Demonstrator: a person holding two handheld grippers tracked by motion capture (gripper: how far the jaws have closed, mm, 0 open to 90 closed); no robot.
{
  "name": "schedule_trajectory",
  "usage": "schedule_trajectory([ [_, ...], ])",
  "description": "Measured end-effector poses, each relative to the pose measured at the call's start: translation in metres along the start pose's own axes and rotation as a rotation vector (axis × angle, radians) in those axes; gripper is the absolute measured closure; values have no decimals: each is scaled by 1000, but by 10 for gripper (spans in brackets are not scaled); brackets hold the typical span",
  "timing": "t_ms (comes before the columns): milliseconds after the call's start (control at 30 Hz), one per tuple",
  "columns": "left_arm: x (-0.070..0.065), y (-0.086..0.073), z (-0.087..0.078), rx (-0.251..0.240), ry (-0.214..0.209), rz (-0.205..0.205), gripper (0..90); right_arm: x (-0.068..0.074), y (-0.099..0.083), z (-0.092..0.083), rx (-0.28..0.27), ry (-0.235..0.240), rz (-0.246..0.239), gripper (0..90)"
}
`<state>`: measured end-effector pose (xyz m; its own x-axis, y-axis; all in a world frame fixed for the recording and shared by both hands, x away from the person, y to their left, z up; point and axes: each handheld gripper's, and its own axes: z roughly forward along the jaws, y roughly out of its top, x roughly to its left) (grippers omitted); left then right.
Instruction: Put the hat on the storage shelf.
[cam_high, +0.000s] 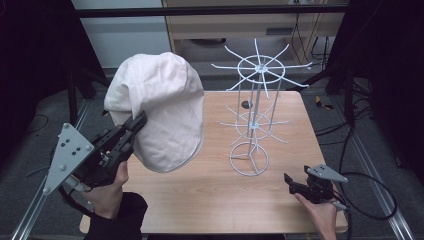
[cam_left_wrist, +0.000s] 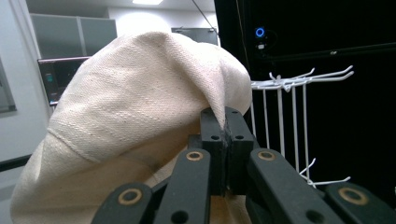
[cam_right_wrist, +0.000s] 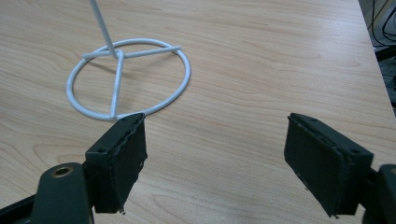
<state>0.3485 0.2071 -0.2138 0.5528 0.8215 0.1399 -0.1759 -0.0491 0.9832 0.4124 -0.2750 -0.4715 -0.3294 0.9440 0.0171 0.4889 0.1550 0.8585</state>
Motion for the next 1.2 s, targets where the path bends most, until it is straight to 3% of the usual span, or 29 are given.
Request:
schedule_trajectory([
  [200,-5,9,-1,-22,-11,13,887,-1,0,0,-3,-2,-7,211],
  [667,-14,25,1,-90,-58,-5,887,-1,0,0,0,-1,-1,211],
  [1200,-23,33,10,-135,-106,-15,886,-1,0,0,0,2,4,212],
])
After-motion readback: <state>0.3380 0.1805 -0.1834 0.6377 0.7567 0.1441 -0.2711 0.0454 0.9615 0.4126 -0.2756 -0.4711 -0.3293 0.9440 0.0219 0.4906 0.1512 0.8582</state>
